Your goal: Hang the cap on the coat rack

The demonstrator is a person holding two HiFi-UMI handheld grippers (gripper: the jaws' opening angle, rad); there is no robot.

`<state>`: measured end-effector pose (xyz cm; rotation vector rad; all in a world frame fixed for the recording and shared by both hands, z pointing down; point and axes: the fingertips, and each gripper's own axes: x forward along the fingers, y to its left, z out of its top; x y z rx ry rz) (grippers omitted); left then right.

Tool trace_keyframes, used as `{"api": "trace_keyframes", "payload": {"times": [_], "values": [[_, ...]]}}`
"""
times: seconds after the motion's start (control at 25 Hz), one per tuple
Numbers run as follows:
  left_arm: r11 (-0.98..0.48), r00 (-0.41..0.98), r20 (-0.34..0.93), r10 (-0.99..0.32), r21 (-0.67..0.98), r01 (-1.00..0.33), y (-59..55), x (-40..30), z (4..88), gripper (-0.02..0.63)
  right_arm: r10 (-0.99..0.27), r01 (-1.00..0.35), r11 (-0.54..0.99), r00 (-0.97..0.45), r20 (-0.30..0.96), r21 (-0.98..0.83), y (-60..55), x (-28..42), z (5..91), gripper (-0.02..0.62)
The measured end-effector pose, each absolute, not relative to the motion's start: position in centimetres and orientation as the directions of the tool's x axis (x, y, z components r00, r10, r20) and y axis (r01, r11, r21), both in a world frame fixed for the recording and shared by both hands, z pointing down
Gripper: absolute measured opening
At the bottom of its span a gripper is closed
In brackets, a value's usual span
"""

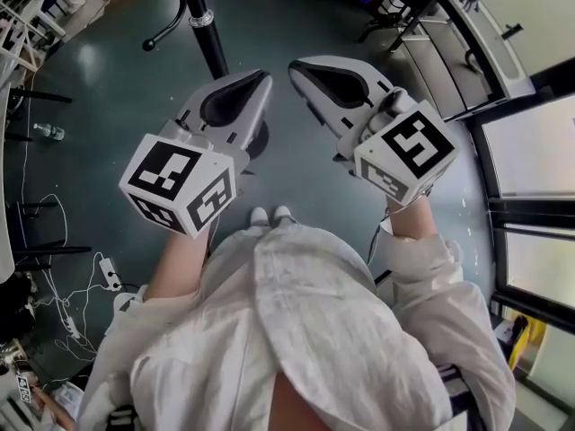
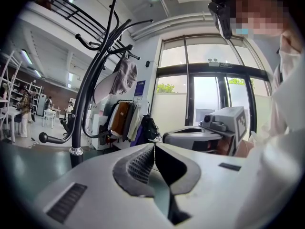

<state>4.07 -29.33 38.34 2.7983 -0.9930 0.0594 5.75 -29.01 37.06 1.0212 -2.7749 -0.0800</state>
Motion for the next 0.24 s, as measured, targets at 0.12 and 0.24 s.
{"api": "trace_keyframes", "payload": {"times": [0.12, 0.24], "values": [[-0.77, 0.784, 0.094, -0.614, 0.146, -0.621, -29.26, 4.3, 38.44, 0.017, -0.641, -0.63, 0.767, -0.75, 0.162, 0.121, -29.08, 5.83, 37.27, 0.003], [-0.774, 0.786, 0.093, -0.611, 0.137, -0.618, -29.39, 4.28, 38.61, 0.017, -0.629, -0.613, 0.777, -0.76, 0.164, 0.14, -29.18, 5.66, 37.47, 0.003]]}}
